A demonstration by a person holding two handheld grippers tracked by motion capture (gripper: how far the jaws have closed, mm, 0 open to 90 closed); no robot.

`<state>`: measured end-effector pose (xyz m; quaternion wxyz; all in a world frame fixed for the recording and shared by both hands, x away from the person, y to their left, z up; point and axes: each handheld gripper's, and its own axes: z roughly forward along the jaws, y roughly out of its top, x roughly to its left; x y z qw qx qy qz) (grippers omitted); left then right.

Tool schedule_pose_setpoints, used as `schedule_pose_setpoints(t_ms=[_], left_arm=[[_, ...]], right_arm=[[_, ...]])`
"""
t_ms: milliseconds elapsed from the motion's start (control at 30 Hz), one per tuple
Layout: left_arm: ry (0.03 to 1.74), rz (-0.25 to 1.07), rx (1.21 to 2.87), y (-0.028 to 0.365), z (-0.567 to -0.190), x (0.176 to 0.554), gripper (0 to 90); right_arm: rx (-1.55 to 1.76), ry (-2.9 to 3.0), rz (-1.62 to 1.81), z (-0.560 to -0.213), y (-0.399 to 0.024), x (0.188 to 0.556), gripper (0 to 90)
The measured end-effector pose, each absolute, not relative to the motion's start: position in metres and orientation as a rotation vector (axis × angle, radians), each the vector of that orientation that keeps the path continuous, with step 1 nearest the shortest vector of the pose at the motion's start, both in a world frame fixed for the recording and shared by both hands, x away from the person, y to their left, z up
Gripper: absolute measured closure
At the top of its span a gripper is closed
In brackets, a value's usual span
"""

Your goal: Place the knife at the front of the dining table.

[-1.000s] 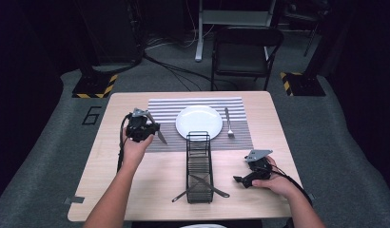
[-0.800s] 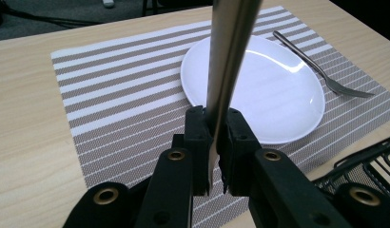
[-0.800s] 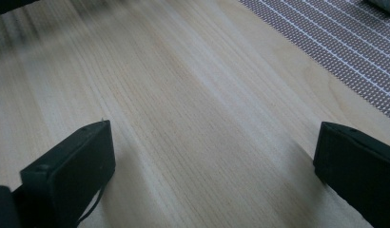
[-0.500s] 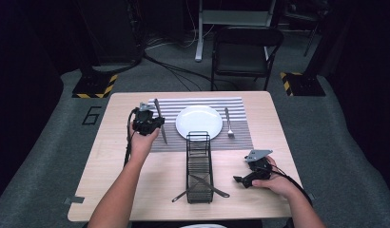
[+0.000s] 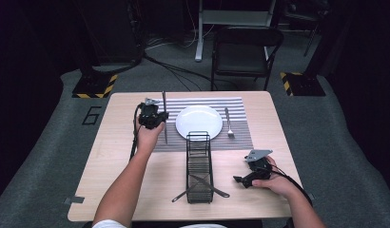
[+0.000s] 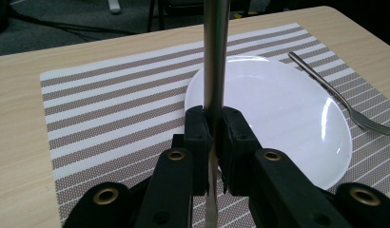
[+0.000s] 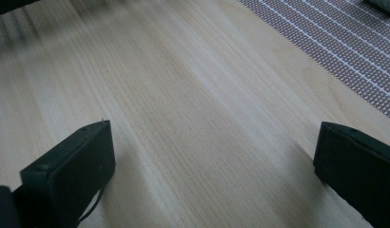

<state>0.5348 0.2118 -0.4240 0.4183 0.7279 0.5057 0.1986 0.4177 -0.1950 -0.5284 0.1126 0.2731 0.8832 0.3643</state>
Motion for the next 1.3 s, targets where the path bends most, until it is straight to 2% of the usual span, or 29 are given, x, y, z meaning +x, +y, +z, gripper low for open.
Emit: schedule_pose_setpoints(t_ms=[400,867,1300], left_arm=[[1.302,0.537,1.738,0.21,-0.438,0.543,82.0],[1.404,0.493,1.57,0.217,-0.459,0.558,82.3],[1.514,0.472,1.55,0.212,-0.481,0.577,82.6]], right_arm=[[0.799,2.591,1.069,-0.528,-0.195,0.418,0.0],[0.802,2.59,1.071,-0.529,-0.195,0.418,0.0],[0.802,2.592,1.069,-0.528,-0.195,0.418,0.0]])
